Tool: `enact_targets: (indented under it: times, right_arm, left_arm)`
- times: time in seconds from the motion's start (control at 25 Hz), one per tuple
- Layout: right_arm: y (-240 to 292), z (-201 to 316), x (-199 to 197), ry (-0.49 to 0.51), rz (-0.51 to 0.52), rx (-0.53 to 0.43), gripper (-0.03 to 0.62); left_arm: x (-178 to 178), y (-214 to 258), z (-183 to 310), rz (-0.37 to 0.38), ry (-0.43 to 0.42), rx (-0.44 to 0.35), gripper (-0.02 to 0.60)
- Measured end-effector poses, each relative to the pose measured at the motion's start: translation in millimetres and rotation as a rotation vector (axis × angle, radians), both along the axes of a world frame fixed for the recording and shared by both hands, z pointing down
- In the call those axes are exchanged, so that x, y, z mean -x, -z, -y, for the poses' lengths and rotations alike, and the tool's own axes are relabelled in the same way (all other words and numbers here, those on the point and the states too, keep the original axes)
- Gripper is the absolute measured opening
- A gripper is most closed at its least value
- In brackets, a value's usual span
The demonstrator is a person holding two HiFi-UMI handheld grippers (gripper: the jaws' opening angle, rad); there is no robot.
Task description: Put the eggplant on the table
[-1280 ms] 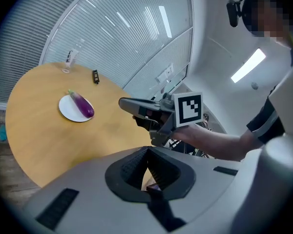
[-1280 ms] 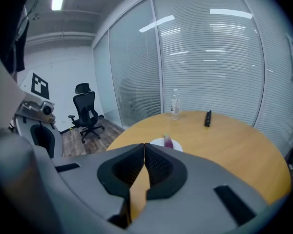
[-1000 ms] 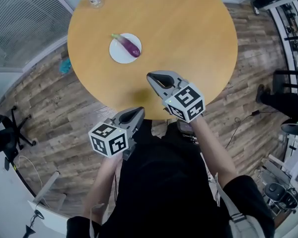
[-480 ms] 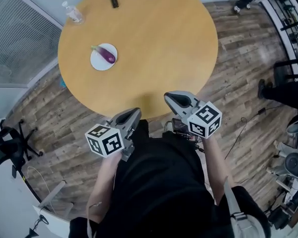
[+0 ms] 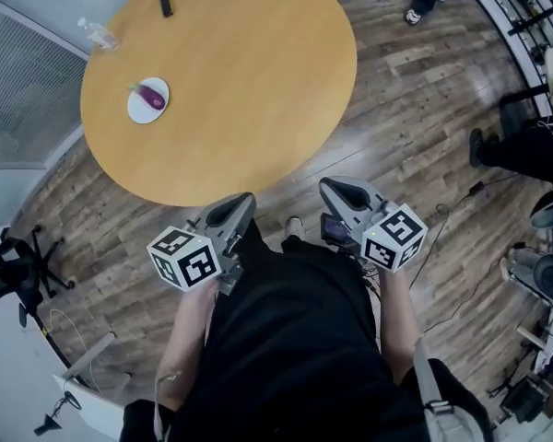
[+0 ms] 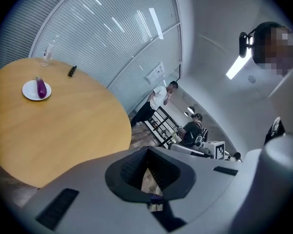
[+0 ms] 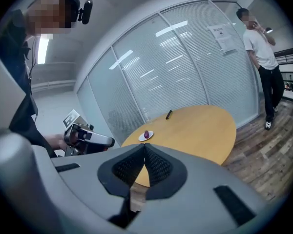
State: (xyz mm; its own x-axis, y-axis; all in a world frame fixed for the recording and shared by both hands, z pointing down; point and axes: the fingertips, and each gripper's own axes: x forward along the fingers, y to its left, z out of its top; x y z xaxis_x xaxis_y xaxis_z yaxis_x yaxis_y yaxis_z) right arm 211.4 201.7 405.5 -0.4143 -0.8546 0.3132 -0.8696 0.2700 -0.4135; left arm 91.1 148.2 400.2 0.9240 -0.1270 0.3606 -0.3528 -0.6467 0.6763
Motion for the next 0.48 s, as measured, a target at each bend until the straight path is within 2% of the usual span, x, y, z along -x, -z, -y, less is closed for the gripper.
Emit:
enact_targets:
  times: [0.2, 0.32, 0.48]
  right_arm:
    - [15.1, -26.7, -15.7, 0.064, -0.005, -0.024, 0.017]
    - [25.4, -34.2, -12.0, 0.122, -0.022, -0.032, 0.017]
    - [34.1, -42.3, -2.2, 0.188, 0.005, -0.023, 0.017]
  left_arm:
    - [-10.8, 4.4, -36.8, 0.028, 0.05, -0.029, 0.012]
    - [-5.0, 8.1, -52.1, 0.051, 0.071, -0.057, 0.012]
    - [3.0, 9.6, -64.2, 0.069, 0.096, -0.07, 0.012]
